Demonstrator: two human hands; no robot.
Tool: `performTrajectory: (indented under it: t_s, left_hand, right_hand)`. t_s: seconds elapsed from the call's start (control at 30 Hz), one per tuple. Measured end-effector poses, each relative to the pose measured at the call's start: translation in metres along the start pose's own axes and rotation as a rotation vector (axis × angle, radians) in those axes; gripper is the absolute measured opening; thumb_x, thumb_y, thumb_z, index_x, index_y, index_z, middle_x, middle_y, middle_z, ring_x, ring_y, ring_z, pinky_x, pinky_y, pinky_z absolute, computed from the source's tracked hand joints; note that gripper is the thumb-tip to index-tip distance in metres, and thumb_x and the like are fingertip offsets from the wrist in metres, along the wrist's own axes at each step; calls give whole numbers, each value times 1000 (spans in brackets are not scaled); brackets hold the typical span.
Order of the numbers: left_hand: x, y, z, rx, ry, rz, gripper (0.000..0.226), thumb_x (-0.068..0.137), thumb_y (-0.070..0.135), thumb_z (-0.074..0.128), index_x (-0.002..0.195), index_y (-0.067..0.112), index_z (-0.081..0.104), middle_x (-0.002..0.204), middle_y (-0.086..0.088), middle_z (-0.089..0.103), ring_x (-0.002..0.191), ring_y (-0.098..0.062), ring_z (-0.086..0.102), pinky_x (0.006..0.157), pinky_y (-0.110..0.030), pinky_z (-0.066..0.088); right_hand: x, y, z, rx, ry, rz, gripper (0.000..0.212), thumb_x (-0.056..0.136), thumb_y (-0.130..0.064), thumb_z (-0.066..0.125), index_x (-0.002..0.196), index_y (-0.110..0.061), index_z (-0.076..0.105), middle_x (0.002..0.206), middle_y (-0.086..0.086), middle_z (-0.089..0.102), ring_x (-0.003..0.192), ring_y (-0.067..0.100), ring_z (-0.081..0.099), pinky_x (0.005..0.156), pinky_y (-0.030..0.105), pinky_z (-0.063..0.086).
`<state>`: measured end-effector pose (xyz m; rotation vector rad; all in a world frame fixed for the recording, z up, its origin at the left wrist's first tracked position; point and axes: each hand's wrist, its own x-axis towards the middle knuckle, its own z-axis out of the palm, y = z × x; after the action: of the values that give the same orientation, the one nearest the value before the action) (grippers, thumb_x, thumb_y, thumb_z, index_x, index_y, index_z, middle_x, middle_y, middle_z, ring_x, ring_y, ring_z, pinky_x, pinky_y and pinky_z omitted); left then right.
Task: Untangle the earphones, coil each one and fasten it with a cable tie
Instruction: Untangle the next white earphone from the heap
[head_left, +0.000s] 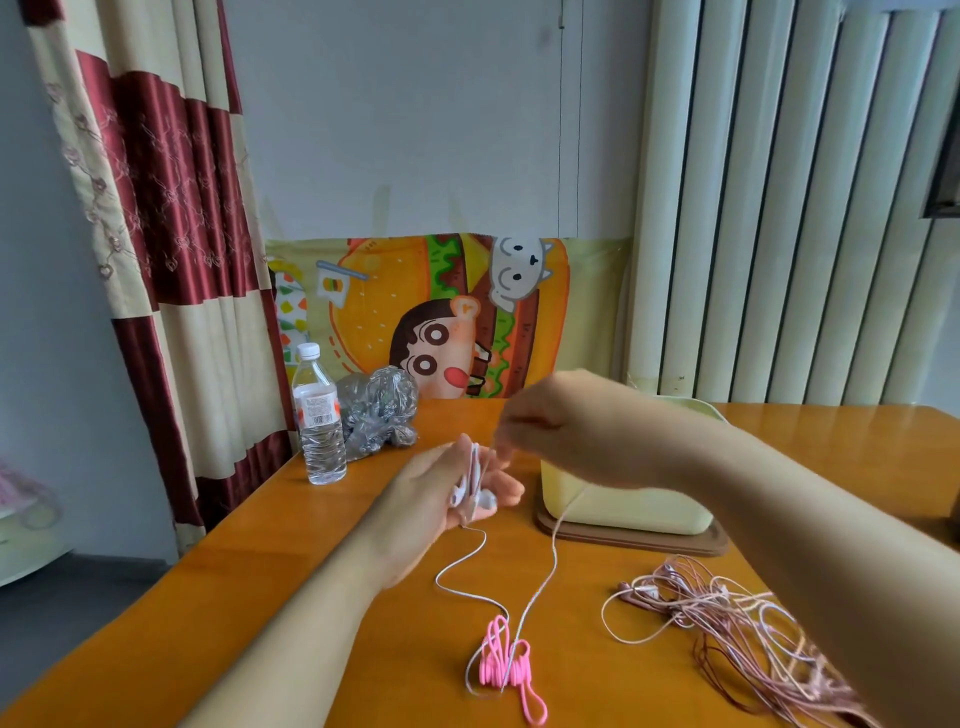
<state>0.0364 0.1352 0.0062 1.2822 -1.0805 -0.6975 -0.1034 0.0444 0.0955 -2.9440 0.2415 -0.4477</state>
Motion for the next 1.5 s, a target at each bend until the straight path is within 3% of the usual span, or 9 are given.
performTrajectory:
  t_s: [0.3, 0.47, 0.6, 0.67, 0.77, 0.9, 1.13, 1.3, 1.5]
  left_hand:
    - [-12, 22, 20, -322, -159, -9, 29, 87, 27, 41, 93, 4, 59, 72, -9, 64, 80, -24, 68, 83, -40, 55]
    - [3, 31, 8, -767, 16, 37, 29, 88, 25, 43, 95, 8, 66, 87, -8, 72, 85, -23, 72, 81, -44, 56]
    - [12, 23, -5, -565, 169, 105, 31, 102, 23, 31, 105, 12, 59, 98, -6, 73, 100, -21, 69, 90, -42, 49]
    - [12, 17, -5, -361, 191, 92, 32, 102, 21, 30, 106, 10, 60, 94, -7, 73, 95, -18, 69, 85, -35, 50]
    - [8, 7, -2, -133, 140, 49, 36, 98, 35, 39, 105, 10, 64, 89, -5, 72, 85, -16, 66, 76, -29, 51]
    - [1, 5, 7, 109, -52, 10, 53, 99, 49, 34, 102, 6, 64, 89, -16, 68, 100, -26, 63, 100, -48, 44]
    - [-3, 17, 10, -364, -81, -14, 40, 87, 36, 39, 84, 5, 65, 67, -9, 62, 69, -21, 66, 88, -47, 51]
    - [4, 36, 4, -730, 14, 92, 38, 96, 28, 37, 92, 8, 69, 78, -7, 68, 78, -20, 70, 85, -43, 53]
    - [15, 22, -10, -169, 142, 120, 37, 96, 34, 32, 109, 13, 60, 95, -1, 74, 101, -20, 65, 89, -33, 48]
  right_hand:
    - [16, 37, 22, 372, 272, 114, 32, 93, -31, 55, 75, -7, 67, 51, -10, 41, 45, 3, 36, 46, 15, 29]
    - [10, 35, 54, 365, 74, 118, 30, 98, -26, 46, 80, -14, 67, 61, -13, 57, 55, 1, 48, 56, 17, 37]
    - [1, 16, 54, 206, -204, 40, 27, 99, -28, 46, 104, -14, 68, 73, -8, 59, 61, 2, 47, 55, 12, 35]
    - [-2, 9, 43, 149, -213, 13, 28, 97, -31, 50, 94, -9, 67, 77, 6, 62, 59, 7, 44, 53, 17, 34]
    - [-4, 0, 20, 95, -209, -17, 25, 95, -29, 53, 75, -15, 60, 60, -5, 57, 51, 3, 48, 50, 16, 36]
    - [1, -2, -7, 211, -67, -46, 30, 95, -23, 52, 67, -26, 62, 52, -13, 53, 49, 2, 47, 50, 17, 37]
    - [21, 27, 7, 344, 224, 133, 30, 98, -28, 48, 87, -13, 71, 69, 6, 58, 59, 13, 47, 54, 30, 38]
    - [16, 28, 47, 268, -30, 173, 31, 100, -28, 41, 89, -19, 68, 78, -4, 61, 70, 9, 54, 63, 20, 43]
    - [-1, 3, 31, 133, -258, 23, 26, 97, -32, 48, 102, -19, 70, 81, -2, 65, 65, 5, 52, 57, 18, 39]
